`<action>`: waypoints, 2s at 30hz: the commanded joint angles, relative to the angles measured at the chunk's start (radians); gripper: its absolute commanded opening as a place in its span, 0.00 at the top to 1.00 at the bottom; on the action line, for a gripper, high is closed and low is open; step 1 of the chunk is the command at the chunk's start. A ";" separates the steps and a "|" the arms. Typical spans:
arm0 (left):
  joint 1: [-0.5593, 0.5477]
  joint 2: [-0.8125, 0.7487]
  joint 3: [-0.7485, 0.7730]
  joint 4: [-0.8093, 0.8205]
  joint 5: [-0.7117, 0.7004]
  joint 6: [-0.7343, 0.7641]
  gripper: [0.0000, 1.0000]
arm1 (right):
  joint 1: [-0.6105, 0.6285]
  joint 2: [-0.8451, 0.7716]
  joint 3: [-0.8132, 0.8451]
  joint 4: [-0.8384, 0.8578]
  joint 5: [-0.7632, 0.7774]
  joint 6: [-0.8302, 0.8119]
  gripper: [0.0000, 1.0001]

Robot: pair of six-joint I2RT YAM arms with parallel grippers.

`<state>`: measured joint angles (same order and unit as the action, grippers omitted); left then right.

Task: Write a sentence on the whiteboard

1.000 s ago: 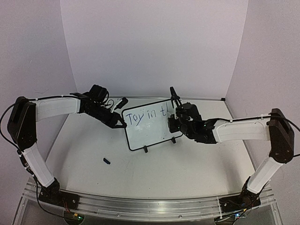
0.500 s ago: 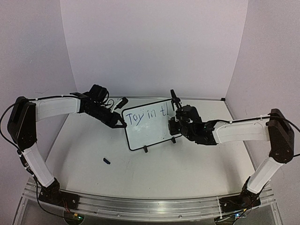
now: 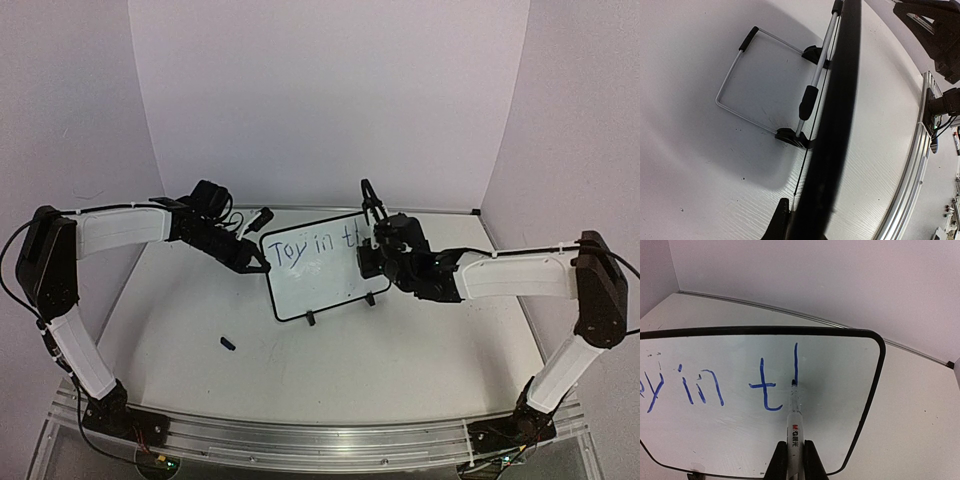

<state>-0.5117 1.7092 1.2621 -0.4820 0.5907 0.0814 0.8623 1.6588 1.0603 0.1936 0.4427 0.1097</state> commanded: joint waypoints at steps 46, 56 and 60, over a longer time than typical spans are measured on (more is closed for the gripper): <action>-0.002 0.017 0.027 -0.023 -0.066 0.011 1.00 | -0.038 0.020 0.030 0.007 0.053 -0.010 1.00; -0.002 0.017 0.027 -0.024 -0.067 0.011 1.00 | -0.043 0.018 0.014 0.005 0.011 -0.003 1.00; -0.002 0.017 0.028 -0.023 -0.067 0.011 1.00 | -0.042 0.013 -0.003 0.001 0.005 0.009 1.00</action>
<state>-0.5117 1.7092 1.2621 -0.4820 0.5903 0.0799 0.8268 1.6680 1.0672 0.1967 0.4606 0.1001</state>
